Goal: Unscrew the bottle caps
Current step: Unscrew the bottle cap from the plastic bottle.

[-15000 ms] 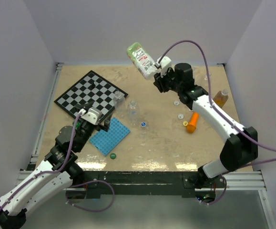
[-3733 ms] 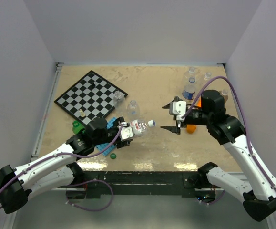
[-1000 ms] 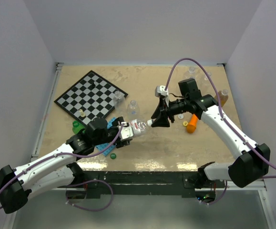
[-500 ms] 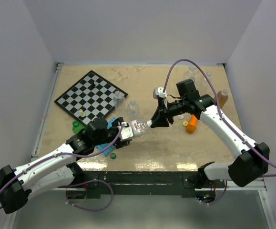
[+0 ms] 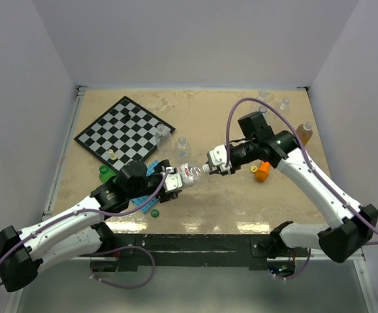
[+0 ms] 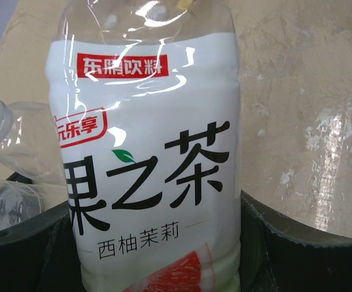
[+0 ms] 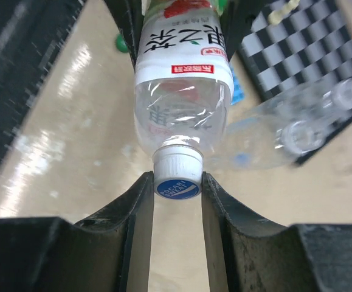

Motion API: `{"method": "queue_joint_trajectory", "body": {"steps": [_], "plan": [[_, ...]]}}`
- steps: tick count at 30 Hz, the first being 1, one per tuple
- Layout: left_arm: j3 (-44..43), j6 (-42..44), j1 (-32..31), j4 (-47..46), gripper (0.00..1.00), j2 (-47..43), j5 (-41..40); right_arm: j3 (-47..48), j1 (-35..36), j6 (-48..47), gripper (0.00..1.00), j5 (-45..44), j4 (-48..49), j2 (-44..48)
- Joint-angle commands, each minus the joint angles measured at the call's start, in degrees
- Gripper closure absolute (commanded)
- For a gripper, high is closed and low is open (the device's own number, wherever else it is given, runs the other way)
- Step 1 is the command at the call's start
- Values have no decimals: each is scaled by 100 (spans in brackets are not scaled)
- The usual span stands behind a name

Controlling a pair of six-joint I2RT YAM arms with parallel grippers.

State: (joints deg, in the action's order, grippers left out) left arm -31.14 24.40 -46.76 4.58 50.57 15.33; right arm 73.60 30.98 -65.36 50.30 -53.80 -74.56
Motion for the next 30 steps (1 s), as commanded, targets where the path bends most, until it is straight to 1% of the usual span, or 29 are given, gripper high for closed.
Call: {"method": "queue_joint_trajectory", "body": {"steps": [1, 3, 5, 8, 18, 20, 22, 25, 27, 30], "plan": [[-42, -76, 18, -273, 100, -91, 31, -231, 92, -2664, 100, -863, 262, 1056], [-42, -85, 18, -273, 100, -100, 22, -76, 110, -2658, 100, -917, 344, 1032], [-42, -76, 18, -273, 100, -108, 22, -4, 110, -2578, 100, -760, 300, 979], [-42, -85, 9, -273, 100, -108, 49, -197, 110, -2394, 100, -575, 537, 1154], [-42, -76, 9, -273, 100, -117, 49, -513, 101, -2060, 99, -372, 643, 1365], [-33, -85, 18, -273, 100, -108, 49, -549, 101, -1955, 94, -337, 669, 1392], [-42, -85, 18, -273, 100, -117, 49, -575, 66, -1770, 86, -320, 748, 1453], [-42, -76, 18, -282, 100, -117, 58, -593, -13, -1454, 65, -276, 827, 1550], [-42, -76, 18, -282, 100, -117, 49, -610, -92, -1322, 54, -214, 827, 1620], [-42, -85, 18, -273, 100, -126, 49, -654, -189, -1032, 43, -126, 828, 1734]]}}
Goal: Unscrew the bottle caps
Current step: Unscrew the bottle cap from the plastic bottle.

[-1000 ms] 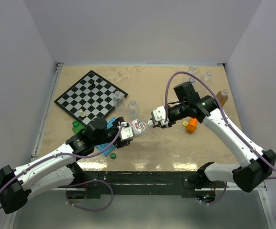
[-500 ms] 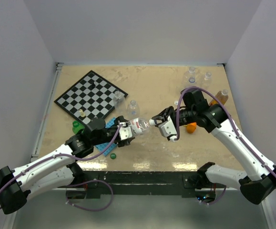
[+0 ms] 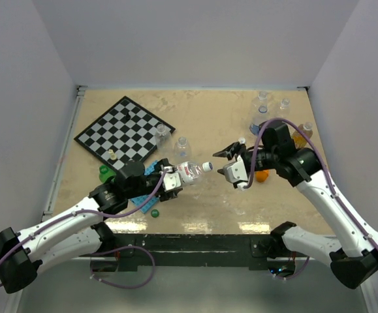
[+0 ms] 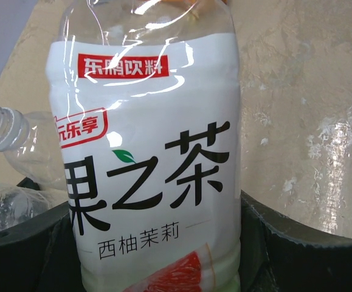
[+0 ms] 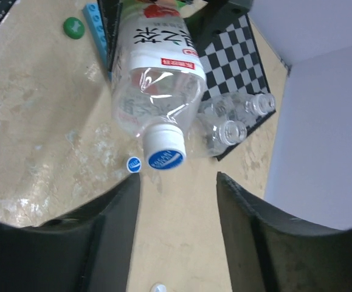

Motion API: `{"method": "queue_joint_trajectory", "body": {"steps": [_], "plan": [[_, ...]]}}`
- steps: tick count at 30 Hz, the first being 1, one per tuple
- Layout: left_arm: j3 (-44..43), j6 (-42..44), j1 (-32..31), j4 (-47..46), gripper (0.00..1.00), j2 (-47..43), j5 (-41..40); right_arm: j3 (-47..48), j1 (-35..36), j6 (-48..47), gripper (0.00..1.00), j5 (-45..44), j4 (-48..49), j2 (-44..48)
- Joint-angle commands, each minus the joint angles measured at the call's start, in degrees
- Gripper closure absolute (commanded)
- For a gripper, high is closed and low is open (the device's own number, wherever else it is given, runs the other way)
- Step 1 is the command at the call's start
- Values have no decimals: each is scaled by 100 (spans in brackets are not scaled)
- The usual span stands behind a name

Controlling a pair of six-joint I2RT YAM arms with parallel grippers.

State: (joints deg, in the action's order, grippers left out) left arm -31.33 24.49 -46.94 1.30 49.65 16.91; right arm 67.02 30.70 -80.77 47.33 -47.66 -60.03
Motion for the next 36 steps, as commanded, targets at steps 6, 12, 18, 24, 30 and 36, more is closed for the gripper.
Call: {"method": "queue_joint_trajectory", "body": {"steps": [6, 12, 18, 24, 30, 36], "plan": [[-22, -94, 35, 55, 100, -69, -126, -137, -389, 1071, 29, 241, 222, 641], [-13, -85, 35, 55, 100, -61, -126, -198, -609, 1897, 27, 285, 292, 896], [-22, -85, 36, 55, 100, -61, -117, -181, -758, 3056, 26, 294, 406, 958], [-22, -94, 35, 55, 100, -60, -126, -102, -785, 4297, 22, -110, 574, 607], [-22, -85, 36, 55, 100, -52, -135, -67, -793, 4438, 16, 92, 486, 317], [-13, -94, 36, 55, 100, -43, -153, -14, -793, 4562, 16, 443, 389, -52]]}}
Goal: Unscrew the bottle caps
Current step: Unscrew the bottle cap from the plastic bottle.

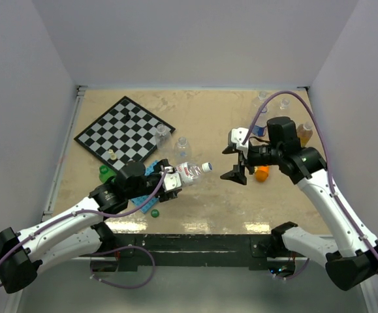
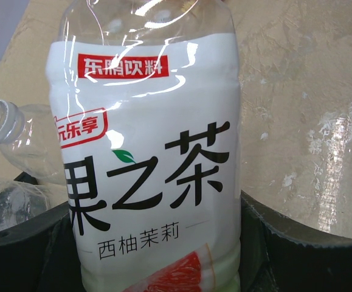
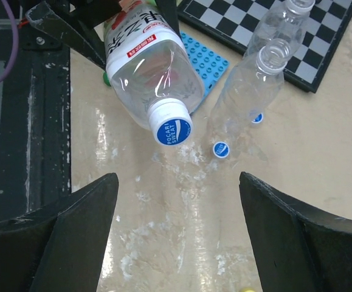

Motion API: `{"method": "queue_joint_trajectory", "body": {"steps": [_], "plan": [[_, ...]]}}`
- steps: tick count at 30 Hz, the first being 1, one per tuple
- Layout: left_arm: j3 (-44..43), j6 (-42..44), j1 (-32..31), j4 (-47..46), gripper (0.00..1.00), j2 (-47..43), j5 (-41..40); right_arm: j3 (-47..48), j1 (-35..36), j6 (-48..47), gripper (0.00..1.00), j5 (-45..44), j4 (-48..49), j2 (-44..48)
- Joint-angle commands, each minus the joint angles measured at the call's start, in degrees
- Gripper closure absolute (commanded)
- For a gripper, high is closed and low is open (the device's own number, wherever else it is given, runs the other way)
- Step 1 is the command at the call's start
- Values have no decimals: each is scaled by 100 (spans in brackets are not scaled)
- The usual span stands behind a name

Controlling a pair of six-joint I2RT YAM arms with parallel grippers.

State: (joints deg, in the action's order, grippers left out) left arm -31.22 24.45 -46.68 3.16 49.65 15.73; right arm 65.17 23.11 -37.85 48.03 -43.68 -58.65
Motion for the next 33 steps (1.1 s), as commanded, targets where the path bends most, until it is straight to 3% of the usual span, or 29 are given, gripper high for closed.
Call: {"method": "queue_joint_trajectory", "body": {"steps": [1, 9, 16, 33], "plan": [[-33, -98, 1, -131, 100, -43, -35, 189, -26, 269, 16, 400, -9, -243], [-42, -98, 9, -131, 100, -43, -43, 303, -26, 383, 17, 865, 9, -875], [-42, -107, 9, -131, 100, -17, -52, 663, 9, 76, 26, 1560, -377, -1473], [-42, -168, 9, -158, 100, 19, -78, 840, 299, 93, 43, 1542, -404, -1649]]}}
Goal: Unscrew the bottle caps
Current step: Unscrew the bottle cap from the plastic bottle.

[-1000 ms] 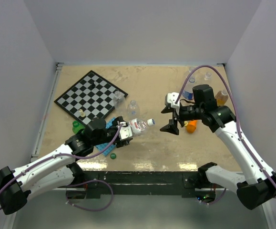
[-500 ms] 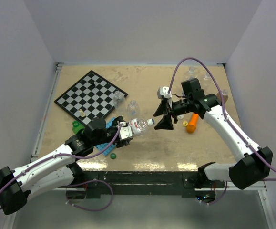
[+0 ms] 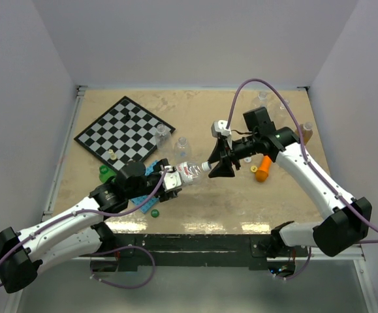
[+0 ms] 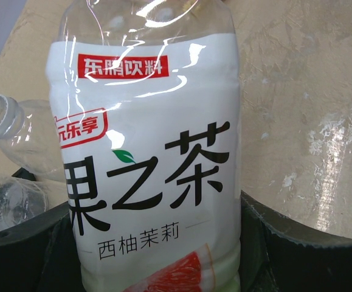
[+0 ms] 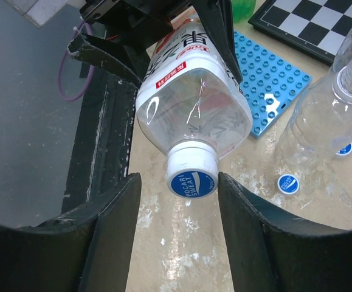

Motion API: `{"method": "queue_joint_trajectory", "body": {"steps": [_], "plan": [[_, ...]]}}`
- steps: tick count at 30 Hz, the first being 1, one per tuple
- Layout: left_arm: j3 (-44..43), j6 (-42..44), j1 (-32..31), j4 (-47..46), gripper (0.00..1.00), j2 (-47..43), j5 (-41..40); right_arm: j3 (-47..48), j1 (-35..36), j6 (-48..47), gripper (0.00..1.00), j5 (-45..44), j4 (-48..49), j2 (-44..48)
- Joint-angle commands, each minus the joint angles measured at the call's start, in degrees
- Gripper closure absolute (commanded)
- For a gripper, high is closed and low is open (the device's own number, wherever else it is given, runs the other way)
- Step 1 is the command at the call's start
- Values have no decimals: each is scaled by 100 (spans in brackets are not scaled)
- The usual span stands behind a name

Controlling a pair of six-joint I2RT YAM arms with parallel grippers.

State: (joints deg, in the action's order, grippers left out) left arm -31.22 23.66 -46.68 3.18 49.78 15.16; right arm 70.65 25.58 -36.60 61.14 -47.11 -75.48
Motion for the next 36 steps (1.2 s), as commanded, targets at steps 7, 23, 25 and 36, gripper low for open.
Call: {"method": "queue_joint_trajectory", "body": {"steps": [7, 23, 25, 36], "plan": [[-51, -81, 9, -160, 100, 14, -30, 362, 96, -75, 46, 249, -123, -28], [-33, -90, 9, -151, 100, 6, 31, 581, 351, -1031, 97, -225, -570, -63], [-33, -90, 9, -151, 100, -3, 31, 643, 421, -1567, 100, -392, -816, -72], [-33, -81, 9, -151, 100, -12, 145, 459, 509, -5259, 100, -1692, -995, 831]]}}
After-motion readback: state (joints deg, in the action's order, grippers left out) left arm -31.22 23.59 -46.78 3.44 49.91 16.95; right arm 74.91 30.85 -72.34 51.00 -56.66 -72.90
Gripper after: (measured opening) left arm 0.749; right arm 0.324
